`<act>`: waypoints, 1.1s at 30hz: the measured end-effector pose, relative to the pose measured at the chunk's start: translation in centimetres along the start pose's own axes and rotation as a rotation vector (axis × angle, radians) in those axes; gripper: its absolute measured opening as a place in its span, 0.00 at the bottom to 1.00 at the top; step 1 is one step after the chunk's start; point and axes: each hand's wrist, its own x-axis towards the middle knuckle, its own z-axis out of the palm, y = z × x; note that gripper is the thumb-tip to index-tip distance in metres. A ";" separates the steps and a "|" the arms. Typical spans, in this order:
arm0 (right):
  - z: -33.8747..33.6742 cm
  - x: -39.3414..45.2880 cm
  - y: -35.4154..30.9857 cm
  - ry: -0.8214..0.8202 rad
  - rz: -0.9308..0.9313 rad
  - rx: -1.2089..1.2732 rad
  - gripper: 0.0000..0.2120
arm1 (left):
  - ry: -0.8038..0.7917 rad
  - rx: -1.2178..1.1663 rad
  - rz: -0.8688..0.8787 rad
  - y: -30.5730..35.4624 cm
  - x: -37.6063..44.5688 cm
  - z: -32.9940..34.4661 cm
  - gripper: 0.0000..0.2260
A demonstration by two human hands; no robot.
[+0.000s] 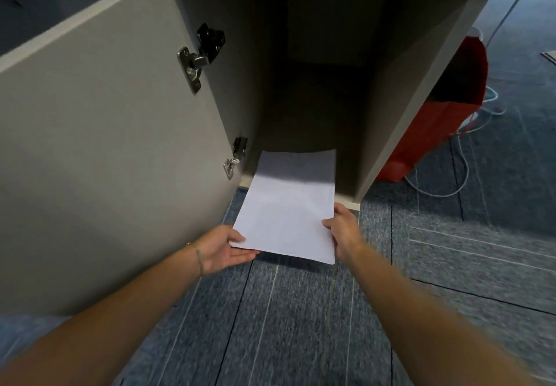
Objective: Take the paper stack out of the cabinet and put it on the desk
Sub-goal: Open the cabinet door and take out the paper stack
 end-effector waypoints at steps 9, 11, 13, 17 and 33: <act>-2.2 -3.1 -1.5 -0.039 -0.056 -0.058 0.23 | -0.070 0.058 0.145 3.5 -0.5 3.6 0.16; -2.3 -4.7 -2.3 -0.021 -0.049 -0.083 0.25 | 0.006 0.132 0.210 3.1 -1.2 4.6 0.15; -2.5 -6.7 -3.0 -0.003 -0.043 -0.122 0.27 | 0.059 0.178 0.228 2.5 -3.0 5.4 0.17; -2.7 -12.9 -5.1 0.046 0.001 -0.151 0.28 | 0.158 0.167 0.242 1.5 -9.2 7.3 0.15; -4.1 -42.5 -19.2 0.039 -0.054 -0.062 0.19 | 0.423 0.112 0.315 5.4 -42.4 14.5 0.17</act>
